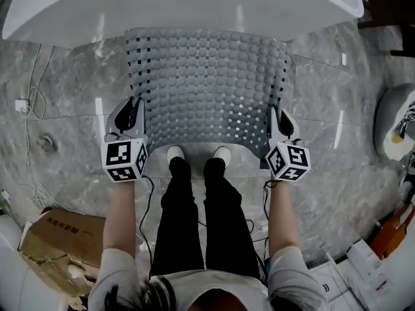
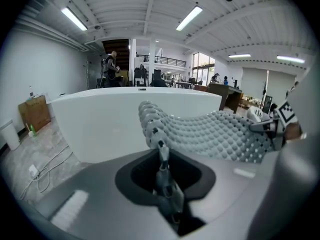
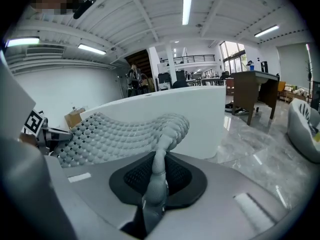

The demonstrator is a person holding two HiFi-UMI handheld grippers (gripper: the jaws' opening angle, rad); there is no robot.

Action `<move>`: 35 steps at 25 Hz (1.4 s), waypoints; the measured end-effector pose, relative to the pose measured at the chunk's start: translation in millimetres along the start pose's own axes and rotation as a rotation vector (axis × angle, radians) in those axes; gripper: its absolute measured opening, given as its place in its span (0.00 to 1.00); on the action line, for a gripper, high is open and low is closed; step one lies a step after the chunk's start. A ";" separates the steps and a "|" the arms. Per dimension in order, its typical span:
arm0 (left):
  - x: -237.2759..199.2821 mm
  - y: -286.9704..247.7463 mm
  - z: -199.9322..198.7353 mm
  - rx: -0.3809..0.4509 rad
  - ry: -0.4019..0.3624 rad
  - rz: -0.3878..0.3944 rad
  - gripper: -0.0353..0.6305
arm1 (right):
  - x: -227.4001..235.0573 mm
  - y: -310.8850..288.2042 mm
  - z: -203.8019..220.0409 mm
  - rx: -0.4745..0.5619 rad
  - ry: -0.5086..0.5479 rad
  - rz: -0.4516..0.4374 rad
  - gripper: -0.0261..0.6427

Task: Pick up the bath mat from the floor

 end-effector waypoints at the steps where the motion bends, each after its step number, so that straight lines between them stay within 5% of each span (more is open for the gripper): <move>1: -1.4 14.4 -14.1 0.000 0.003 -0.003 0.14 | -6.4 12.9 -14.6 0.002 0.002 -0.001 0.10; 15: -10.5 173.4 -167.2 0.070 -0.015 -0.029 0.14 | -71.0 159.5 -164.0 0.059 0.012 -0.026 0.10; 35: -26.9 311.4 -250.9 0.220 -0.071 -0.075 0.14 | -140.4 281.3 -252.9 0.197 0.050 -0.073 0.10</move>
Point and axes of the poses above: the fingertips, and each gripper's own axes: y backward along the fingers, x to its right, z out of its underside, the point moved 10 cm from there along y, backward along the fingers, and after that the axes turned 8 degrees about -y, right-handed, at the moved point
